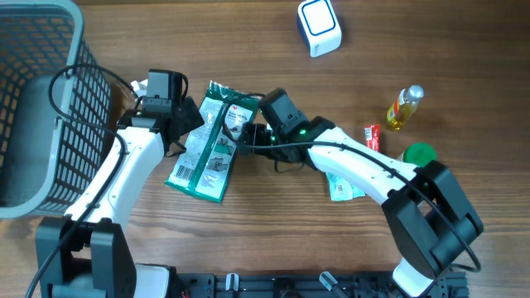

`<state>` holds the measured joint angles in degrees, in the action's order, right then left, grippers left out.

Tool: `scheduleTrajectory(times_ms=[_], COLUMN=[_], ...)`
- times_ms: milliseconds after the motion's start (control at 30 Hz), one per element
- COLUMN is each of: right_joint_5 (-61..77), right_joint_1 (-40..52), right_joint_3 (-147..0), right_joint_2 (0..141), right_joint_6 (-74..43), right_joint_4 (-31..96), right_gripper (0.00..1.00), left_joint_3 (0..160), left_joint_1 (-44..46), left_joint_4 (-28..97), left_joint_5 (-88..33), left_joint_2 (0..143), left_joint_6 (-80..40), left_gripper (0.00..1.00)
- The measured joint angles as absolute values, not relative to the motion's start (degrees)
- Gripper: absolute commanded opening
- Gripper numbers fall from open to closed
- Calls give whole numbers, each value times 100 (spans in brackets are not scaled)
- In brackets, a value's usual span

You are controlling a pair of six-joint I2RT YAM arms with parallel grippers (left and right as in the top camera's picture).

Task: Scan the item barcode
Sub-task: 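Release the wipes packet and move right gripper onto the gloves pack, then lower left gripper onto the gloves pack's left edge to pin it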

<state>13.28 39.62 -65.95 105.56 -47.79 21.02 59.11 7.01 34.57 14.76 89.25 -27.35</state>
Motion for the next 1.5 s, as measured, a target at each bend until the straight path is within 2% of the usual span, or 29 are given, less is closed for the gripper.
scheduleTrajectory(times_ms=[200, 1333, 1367, 1400, 1433, 1467, 1500], right_joint_5=[1328, 1280, 1280, 1280, 1280, 1280, 1280], right_joint_1=[3959, 3962, 3962, 3962, 3962, 3962, 3959], right_joint_3=[-6429, -6423, -6423, -6423, -6423, -6423, -6423], right_joint_2=[10556, 10556, 10556, 10556, 10556, 10556, 10556], right_joint_6=[-4751, -4617, -4613, -4600, -4598, -4598, -4595], right_joint_4=[1765, 1745, 1745, 1745, 1745, 1747, 1745], right_gripper=[92, 93, 93, 93, 93, 93, 93], left_joint_3=[5911, 5911, 5911, 5911, 5911, 5911, 5911], left_joint_1=[701, 701, 701, 701, 701, 701, 701], left_joint_4=[3459, 3450, 3459, 3454, 3444, 3439, 3437], left_joint_5=[1476, 1472, 1459, 1439, 1413, 1398, 1382], left_joint_2=[8925, 8923, 8925, 8925, 8925, 8925, 8925], left_joint_6=[-2735, -2735, -2735, -2733, -2742, -2681, -2600], left_gripper=[100, 99, 71, 27, 15, 9, 9])
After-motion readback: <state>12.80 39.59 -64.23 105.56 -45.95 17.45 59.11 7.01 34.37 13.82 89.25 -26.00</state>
